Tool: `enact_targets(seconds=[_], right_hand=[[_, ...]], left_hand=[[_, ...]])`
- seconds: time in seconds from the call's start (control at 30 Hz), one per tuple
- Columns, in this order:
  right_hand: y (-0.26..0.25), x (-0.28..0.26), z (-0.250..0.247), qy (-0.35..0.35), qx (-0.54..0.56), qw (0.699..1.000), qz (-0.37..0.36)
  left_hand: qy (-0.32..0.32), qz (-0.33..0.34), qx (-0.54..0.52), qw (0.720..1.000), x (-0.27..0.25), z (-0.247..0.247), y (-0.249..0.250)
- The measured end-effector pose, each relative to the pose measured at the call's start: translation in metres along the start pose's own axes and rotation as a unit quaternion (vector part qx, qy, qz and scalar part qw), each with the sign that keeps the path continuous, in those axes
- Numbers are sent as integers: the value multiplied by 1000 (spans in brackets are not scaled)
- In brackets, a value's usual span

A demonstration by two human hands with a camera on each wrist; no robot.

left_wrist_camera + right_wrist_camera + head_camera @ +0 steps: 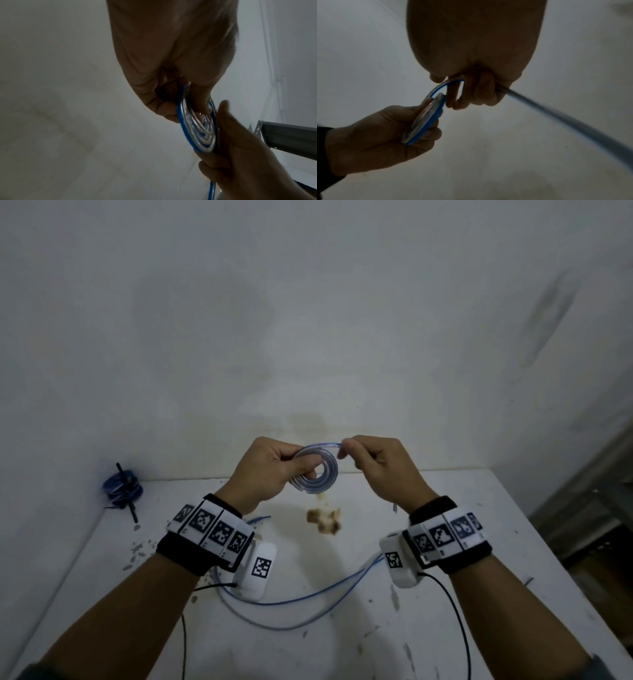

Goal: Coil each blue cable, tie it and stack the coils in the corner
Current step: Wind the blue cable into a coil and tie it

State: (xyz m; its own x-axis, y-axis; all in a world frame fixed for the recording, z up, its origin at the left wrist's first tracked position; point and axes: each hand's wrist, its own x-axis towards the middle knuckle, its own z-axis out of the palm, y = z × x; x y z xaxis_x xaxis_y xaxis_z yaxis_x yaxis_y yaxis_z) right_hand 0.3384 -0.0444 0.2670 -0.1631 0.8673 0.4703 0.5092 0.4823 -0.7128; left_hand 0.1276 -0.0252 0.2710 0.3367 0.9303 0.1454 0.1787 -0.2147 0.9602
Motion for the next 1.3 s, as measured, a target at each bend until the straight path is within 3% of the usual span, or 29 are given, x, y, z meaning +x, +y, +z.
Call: enact_targets(seconds=[0.2,0.3,0.4,0.57,0.7,0.77,0.9,1.03,1.3], right_hand=[[15,-1,-20,-5,-27,1000,10],[19,-12,-16,-18,-7,999,34],[20,-26,2,-16,34,998,47],[-2,-37,61,117,188,970,99],[-12,-33,94,235,182,949,111],[-13,-29,92,256,197,939,114],[-3,-24,67,195,238,942,134],[8,-15,29,151,167,970,93],[17,-33,34,122,148,976,99]], left_hand=[[-69,-19,52,996,-8,0,-3],[-48,-15,20,999,-6,-3,-6],[15,3,-49,999,-4,6,-5],[98,4,-206,974,7,31,-4],[97,-15,-256,962,9,43,-6],[91,-11,-243,966,6,38,-10],[97,6,-151,984,-2,12,-16],[62,14,-28,998,-12,-1,-25],[82,83,16,993,-3,8,-14]])
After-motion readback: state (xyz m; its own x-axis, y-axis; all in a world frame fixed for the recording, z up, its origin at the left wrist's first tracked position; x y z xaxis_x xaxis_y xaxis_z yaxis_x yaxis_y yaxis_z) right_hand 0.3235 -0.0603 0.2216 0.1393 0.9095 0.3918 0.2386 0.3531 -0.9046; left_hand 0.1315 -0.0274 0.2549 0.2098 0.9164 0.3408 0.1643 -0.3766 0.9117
